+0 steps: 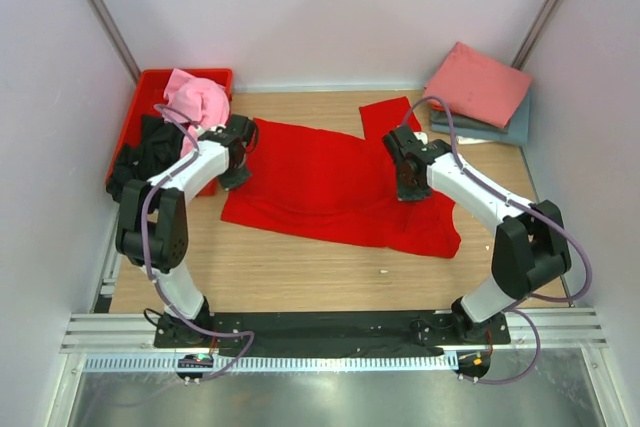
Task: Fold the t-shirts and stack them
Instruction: Fold the tshirt
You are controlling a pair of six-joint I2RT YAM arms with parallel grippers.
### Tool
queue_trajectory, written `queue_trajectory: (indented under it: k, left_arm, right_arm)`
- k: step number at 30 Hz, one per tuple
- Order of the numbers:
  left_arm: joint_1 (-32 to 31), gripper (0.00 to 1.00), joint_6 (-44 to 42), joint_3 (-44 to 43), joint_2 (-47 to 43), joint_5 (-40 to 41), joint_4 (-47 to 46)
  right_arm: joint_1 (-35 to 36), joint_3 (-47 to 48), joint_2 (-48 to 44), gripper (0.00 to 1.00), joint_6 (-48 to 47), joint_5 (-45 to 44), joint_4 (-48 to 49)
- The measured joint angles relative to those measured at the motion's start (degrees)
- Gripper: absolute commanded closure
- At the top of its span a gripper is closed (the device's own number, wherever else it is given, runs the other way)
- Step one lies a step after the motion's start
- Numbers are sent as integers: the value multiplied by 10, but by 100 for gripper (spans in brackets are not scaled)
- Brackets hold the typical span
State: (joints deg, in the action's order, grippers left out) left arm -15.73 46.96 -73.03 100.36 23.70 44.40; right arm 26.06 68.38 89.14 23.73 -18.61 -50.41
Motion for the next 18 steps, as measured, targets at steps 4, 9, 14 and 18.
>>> queue_trajectory:
  k: [4,9,14,18]
  left_arm:
    - [1,100,1,-19,30,10,5]
    - [2,98,-4,-68,72,21,24]
    - [2,76,-13,-125,109,28,37]
    - [8,48,-15,-169,123,33,65]
  right_arm:
    - [-15,0,17,94,-5,-2,8]
    - [-35,9,42,89,-10,-7,10]
    - [-51,28,77,48,-8,-12,16]
    - [-63,48,109,19,-5,-20,17]
